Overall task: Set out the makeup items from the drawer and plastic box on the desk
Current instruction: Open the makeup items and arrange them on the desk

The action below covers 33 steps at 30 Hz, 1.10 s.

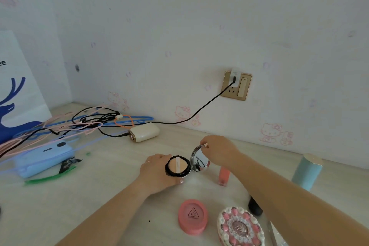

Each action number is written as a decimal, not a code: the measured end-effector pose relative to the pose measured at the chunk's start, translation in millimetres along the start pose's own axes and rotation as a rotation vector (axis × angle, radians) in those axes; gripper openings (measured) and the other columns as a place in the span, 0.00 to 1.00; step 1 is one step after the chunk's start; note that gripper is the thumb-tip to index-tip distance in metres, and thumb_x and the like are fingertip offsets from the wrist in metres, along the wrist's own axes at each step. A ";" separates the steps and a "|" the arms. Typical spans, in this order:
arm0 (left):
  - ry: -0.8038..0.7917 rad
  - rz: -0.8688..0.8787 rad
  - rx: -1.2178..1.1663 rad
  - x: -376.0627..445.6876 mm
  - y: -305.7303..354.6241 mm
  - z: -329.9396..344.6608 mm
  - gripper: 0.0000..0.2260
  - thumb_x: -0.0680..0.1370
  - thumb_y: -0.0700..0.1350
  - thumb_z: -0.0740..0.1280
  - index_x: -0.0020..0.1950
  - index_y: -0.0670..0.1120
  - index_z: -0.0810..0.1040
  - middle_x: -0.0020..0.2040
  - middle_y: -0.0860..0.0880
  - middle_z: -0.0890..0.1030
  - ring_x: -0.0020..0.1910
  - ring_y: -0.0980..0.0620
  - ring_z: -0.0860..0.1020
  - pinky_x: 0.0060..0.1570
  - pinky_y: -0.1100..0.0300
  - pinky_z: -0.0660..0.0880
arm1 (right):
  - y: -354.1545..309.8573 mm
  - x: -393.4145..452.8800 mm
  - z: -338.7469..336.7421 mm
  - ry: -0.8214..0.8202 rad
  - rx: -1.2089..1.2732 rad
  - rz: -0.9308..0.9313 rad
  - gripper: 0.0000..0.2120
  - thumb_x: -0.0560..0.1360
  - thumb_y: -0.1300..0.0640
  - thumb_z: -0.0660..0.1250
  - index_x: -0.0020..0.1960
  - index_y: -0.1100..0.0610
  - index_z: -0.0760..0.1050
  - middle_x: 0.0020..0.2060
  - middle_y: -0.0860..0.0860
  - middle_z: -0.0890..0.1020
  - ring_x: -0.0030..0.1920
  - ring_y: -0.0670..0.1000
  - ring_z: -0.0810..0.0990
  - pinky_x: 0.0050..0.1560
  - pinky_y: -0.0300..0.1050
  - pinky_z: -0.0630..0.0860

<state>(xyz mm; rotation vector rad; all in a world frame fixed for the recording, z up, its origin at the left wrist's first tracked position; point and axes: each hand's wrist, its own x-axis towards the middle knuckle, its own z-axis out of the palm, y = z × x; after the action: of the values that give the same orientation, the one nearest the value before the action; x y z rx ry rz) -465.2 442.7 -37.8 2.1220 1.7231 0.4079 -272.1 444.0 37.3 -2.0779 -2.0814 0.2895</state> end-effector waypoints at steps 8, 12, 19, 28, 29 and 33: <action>-0.034 -0.028 0.000 -2.2 3.3 -3.8 0.36 0.60 0.68 0.68 0.64 0.54 0.69 0.63 0.50 0.73 0.67 0.45 0.67 0.63 0.53 0.67 | 2.7 -3.5 -5.1 0.006 0.037 -0.022 0.18 0.78 0.47 0.56 0.66 0.48 0.70 0.60 0.48 0.78 0.61 0.52 0.75 0.61 0.47 0.72; -0.003 -0.048 -0.100 -4.9 5.1 -3.7 0.48 0.60 0.68 0.69 0.75 0.52 0.58 0.71 0.49 0.68 0.73 0.45 0.61 0.70 0.51 0.61 | 8.8 -15.8 -17.2 0.081 0.020 -0.075 0.16 0.80 0.49 0.54 0.63 0.48 0.72 0.58 0.48 0.79 0.59 0.51 0.76 0.58 0.47 0.72; 0.380 0.141 -0.403 -33.0 30.1 -6.7 0.31 0.69 0.53 0.75 0.70 0.55 0.68 0.65 0.57 0.72 0.68 0.54 0.67 0.67 0.59 0.63 | 44.8 -59.0 -45.4 0.074 0.046 -0.185 0.13 0.78 0.48 0.61 0.61 0.46 0.75 0.62 0.44 0.75 0.63 0.46 0.72 0.64 0.42 0.67; 0.302 0.262 -0.427 -58.9 68.1 4.6 0.21 0.70 0.51 0.74 0.62 0.54 0.76 0.54 0.61 0.75 0.58 0.60 0.73 0.59 0.69 0.67 | 48.1 -71.8 -26.2 -0.005 0.032 -0.148 0.19 0.74 0.52 0.66 0.64 0.48 0.72 0.48 0.40 0.75 0.52 0.45 0.77 0.57 0.41 0.72; 0.283 0.264 -0.431 -60.4 70.4 7.3 0.21 0.70 0.50 0.74 0.62 0.54 0.76 0.53 0.62 0.74 0.58 0.63 0.72 0.56 0.75 0.65 | 47.6 -71.7 -25.0 0.007 0.025 -0.153 0.17 0.74 0.53 0.66 0.62 0.48 0.74 0.47 0.39 0.75 0.51 0.45 0.78 0.56 0.40 0.73; 0.198 0.283 -0.419 -70.7 79.2 6.5 0.24 0.72 0.50 0.73 0.67 0.54 0.71 0.57 0.62 0.72 0.55 0.69 0.69 0.54 0.76 0.63 | 41.7 -89.6 -39.9 0.042 0.110 -0.260 0.13 0.74 0.55 0.67 0.59 0.48 0.76 0.47 0.39 0.78 0.49 0.42 0.79 0.54 0.37 0.73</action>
<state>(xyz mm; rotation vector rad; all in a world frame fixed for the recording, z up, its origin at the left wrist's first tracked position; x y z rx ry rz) -408.2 358.6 -6.3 2.0592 1.2826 0.9946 -221.0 354.7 65.1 -1.7136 -2.2241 0.3094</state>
